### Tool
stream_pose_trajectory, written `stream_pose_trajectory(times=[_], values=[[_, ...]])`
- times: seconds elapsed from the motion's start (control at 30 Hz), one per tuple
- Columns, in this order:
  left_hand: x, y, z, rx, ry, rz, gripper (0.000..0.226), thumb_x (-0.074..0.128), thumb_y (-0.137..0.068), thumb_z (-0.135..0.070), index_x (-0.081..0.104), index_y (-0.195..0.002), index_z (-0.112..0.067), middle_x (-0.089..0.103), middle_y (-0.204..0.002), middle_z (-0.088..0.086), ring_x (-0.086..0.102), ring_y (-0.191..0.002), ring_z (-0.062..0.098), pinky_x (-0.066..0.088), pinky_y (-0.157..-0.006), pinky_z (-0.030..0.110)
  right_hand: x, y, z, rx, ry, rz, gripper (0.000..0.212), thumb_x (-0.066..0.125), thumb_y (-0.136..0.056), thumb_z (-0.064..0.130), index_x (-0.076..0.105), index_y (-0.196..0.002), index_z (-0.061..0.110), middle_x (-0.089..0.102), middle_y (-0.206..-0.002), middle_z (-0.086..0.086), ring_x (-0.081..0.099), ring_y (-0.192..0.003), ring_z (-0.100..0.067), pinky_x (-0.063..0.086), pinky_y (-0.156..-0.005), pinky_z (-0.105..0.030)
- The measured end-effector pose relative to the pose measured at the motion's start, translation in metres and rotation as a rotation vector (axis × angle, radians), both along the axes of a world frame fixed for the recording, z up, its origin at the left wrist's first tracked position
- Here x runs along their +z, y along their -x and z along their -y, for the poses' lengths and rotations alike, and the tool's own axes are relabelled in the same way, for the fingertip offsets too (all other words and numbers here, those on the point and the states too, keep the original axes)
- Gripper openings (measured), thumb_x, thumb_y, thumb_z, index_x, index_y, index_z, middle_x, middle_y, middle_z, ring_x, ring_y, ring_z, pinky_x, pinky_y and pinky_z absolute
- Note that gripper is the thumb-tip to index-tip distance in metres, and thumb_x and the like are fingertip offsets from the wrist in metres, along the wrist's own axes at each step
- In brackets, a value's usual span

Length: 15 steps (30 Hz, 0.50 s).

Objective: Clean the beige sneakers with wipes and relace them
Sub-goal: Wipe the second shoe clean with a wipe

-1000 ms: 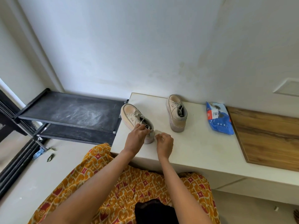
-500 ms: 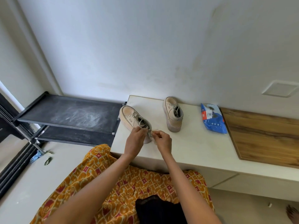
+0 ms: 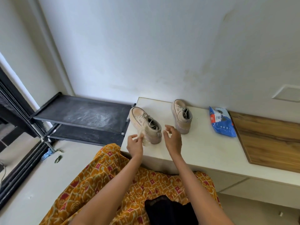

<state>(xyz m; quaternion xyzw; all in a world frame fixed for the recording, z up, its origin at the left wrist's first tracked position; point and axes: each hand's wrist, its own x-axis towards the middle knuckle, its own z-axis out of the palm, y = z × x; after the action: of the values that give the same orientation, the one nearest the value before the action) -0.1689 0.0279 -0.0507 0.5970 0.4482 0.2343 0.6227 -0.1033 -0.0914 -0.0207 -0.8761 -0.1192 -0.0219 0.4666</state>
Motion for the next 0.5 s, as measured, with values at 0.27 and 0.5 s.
stream_pose_trajectory(times=[0.27,0.5], values=[[0.009,-0.033,0.006,-0.002,-0.115,0.062,0.016,0.066,-0.086,-0.015,0.069,-0.099,-0.006,0.068,-0.100,0.007,0.061,-0.091,0.016,0.050,-0.082,0.027,0.011,-0.018,-0.024,0.169,0.276,-0.074,0.021,0.065,-0.085,0.026,0.071,-0.103,0.017,0.072,-0.103,-0.001,0.065,-0.096,-0.021,0.045,-0.077,-0.027],[-0.009,-0.008,0.009,-0.149,-0.388,0.133,0.015,0.066,-0.083,-0.001,0.072,-0.096,-0.003,0.068,-0.087,0.003,0.062,-0.080,0.012,0.050,-0.079,0.022,0.003,0.010,-0.032,0.071,0.390,0.069,0.020,0.058,-0.090,0.034,0.071,-0.100,0.021,0.073,-0.096,-0.002,0.066,-0.091,-0.023,0.045,-0.069,-0.029]])
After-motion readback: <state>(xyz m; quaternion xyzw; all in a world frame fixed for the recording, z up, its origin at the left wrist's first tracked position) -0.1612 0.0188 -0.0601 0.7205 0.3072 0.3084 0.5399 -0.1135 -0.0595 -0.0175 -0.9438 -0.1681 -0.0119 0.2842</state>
